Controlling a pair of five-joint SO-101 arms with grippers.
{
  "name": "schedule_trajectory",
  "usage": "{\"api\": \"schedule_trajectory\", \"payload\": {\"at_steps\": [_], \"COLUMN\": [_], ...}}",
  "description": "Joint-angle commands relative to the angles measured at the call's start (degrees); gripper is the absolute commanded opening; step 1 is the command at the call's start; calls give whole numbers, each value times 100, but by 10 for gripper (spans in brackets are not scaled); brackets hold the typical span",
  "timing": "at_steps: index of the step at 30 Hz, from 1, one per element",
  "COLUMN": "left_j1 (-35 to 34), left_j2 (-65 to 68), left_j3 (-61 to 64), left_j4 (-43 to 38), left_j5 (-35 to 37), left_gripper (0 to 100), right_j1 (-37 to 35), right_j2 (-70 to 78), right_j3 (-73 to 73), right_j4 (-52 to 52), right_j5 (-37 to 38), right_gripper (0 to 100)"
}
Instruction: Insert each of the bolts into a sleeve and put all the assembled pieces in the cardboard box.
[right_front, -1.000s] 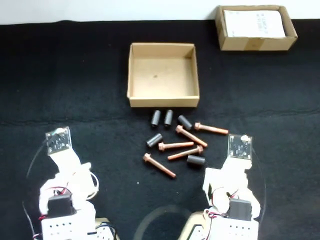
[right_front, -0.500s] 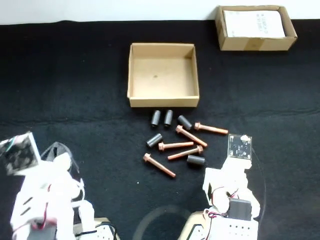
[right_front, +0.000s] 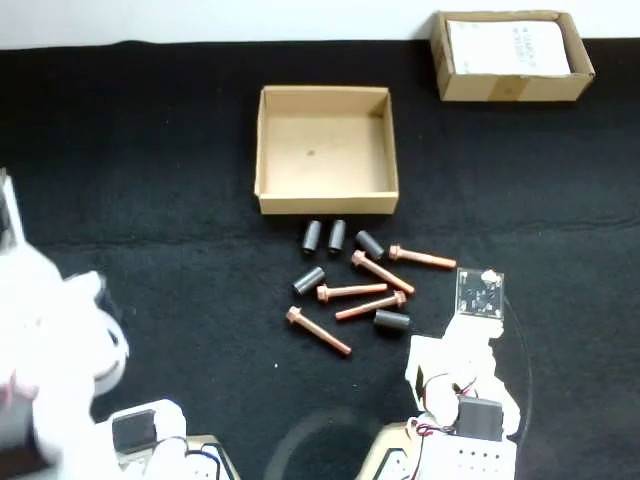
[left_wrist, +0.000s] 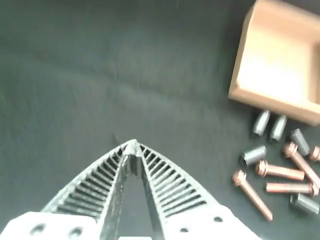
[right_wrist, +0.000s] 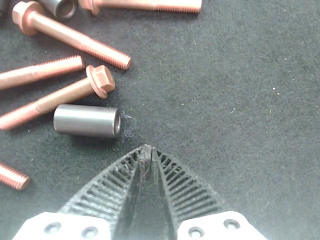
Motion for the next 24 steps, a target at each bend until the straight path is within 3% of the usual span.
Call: {"api": "schedule_trajectory", "payload": {"at_steps": [1,6,9,11,14,18,21,24], "left_j1": [4,840,1613,2088,2607,2835,2800,2800], "left_j2": [549,857,884,901,884,919,892,884], "left_j3": [163,1305,1666,1666,1657,1684,1701,1701], "left_j4": [70,62,53,53,53,44,35,35], "left_j5": [-18,-9,387,870,1222,1451,1618,1635], "left_gripper": [13,14,24,92,277,472,537,541], "right_j1": [57,57,57,57,40,48,40,84], "right_j2": [-22,-22,-22,-22,-22,-22,-31,-31], "right_j3": [734,734,734,734,734,708,646,-295], "right_j4": [-48,-48,-48,-48,-48,-40,-31,110], "right_j5": [-18,-18,-26,-18,-26,-35,-18,-18], "right_gripper": [6,6,6,6,6,6,6,6]}}
